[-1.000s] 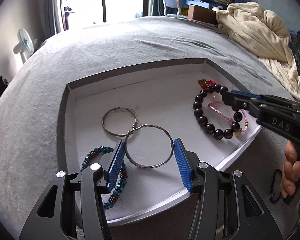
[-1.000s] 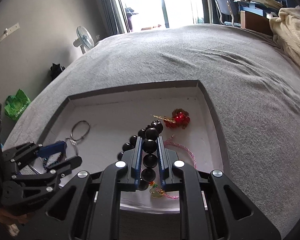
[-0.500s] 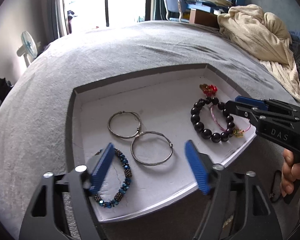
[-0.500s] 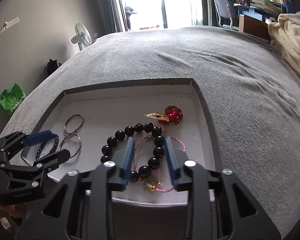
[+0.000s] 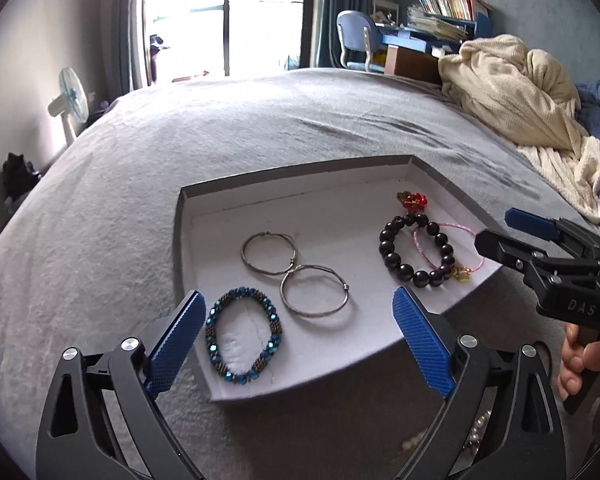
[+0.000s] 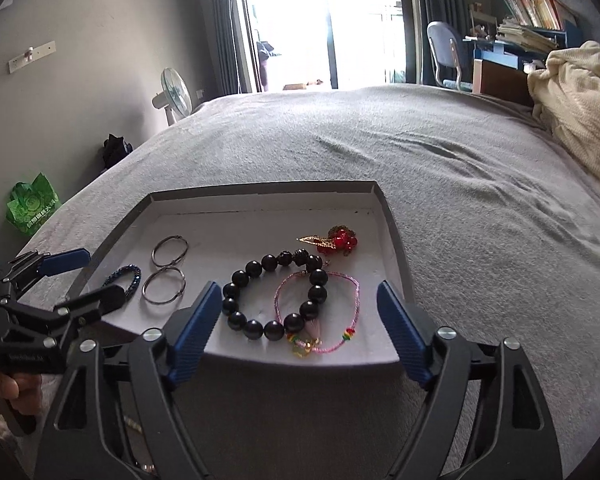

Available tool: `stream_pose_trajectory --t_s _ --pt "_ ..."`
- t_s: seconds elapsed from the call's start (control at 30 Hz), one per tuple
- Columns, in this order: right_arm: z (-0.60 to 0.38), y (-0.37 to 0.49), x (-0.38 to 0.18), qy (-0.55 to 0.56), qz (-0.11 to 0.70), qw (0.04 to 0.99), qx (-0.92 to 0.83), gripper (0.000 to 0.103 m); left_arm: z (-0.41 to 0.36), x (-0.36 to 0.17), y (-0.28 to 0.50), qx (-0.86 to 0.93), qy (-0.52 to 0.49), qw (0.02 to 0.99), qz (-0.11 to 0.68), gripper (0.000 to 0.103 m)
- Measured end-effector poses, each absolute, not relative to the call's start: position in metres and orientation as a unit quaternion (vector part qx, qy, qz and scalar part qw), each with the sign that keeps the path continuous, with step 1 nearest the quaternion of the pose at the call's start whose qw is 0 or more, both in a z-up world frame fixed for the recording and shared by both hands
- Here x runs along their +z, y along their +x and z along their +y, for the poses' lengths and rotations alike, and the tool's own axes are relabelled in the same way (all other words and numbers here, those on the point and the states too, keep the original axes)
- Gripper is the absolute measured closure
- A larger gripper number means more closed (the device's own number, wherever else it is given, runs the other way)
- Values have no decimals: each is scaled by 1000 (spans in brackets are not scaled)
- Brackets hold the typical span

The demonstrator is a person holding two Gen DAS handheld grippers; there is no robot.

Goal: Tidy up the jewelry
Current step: 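Withdraw both tools from the box toward the remaining jewelry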

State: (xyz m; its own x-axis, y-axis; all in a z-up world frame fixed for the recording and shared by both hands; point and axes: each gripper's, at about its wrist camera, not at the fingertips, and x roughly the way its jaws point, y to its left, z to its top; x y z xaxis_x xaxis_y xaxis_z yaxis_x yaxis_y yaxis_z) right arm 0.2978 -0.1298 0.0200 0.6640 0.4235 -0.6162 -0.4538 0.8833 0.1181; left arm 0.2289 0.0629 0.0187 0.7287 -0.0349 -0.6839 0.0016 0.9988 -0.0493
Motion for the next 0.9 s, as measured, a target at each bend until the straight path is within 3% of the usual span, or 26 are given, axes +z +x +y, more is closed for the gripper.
stream_pose_trajectory --t_s 0.43,0.9 --pt "-151 260 18 -16 297 928 225 9 54 18 191 -10 -31 933 357 8" --pt "-163 213 21 -21 275 934 229 6 44 10 143 -9 -49 933 356 7"
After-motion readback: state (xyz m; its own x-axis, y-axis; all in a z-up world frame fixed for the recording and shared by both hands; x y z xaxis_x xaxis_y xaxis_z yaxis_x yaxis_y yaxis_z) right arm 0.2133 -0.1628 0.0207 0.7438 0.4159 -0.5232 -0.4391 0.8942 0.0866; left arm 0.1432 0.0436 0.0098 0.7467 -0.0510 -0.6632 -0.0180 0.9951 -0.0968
